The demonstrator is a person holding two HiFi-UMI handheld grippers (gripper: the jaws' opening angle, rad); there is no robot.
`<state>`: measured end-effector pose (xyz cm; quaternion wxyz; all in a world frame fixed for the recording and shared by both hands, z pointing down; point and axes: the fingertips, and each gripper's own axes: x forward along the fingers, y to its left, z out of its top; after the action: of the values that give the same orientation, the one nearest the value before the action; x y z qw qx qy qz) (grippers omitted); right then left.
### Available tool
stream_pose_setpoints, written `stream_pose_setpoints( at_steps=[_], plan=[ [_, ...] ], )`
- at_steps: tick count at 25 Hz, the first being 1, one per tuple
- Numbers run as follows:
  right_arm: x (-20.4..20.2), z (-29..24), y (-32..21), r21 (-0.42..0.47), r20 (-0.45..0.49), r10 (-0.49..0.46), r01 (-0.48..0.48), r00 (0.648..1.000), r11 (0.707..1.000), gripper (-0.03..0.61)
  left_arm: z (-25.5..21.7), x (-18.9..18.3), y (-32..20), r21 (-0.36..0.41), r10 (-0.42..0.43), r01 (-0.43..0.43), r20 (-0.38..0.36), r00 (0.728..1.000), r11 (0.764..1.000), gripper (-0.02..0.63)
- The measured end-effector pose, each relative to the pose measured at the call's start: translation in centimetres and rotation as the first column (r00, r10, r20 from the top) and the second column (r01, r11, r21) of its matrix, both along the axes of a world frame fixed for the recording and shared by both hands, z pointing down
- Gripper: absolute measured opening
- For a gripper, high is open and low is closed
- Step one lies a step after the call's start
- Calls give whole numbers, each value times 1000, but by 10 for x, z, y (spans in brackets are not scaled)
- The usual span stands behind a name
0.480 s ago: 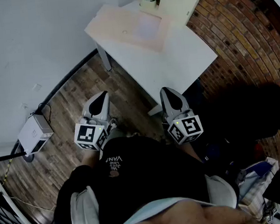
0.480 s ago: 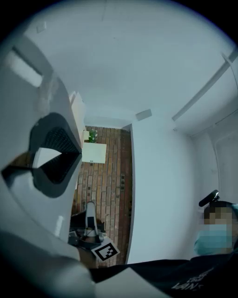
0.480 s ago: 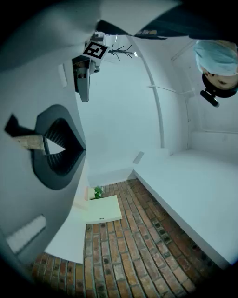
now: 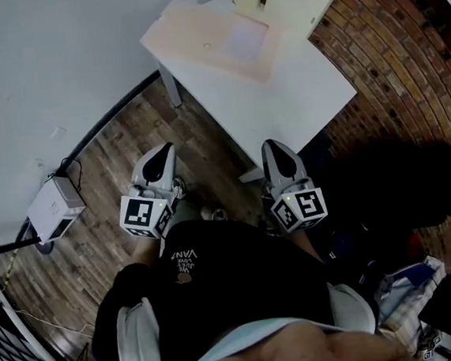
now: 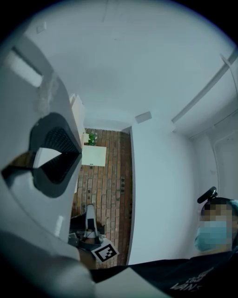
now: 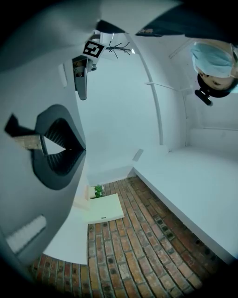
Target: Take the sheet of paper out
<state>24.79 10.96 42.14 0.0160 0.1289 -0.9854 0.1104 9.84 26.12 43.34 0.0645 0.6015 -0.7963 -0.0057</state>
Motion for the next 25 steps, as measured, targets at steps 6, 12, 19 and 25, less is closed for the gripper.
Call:
stream_pose_setpoints(
  at_steps=[6, 12, 19, 25],
  plan=[
    [-25, 1, -4, -19, 15, 43, -42, 999, 999, 2, 4, -29, -4, 1, 26, -26, -9, 1000, 1000, 0],
    [-62, -1, -12, -8, 8, 103, -103, 995, 995, 2, 3, -77, -11, 11, 65, -65, -14, 998, 998, 0],
    [-109, -5, -14, 14, -17, 184, -184, 983, 983, 2, 3, -137, -23, 26, 118, -117, -43, 992, 993, 0],
    [-139, -3, -18, 16, -13, 259, -259, 966, 966, 2, -2, -180, -39, 35, 185, -184, -33, 982, 982, 0]
  ],
)
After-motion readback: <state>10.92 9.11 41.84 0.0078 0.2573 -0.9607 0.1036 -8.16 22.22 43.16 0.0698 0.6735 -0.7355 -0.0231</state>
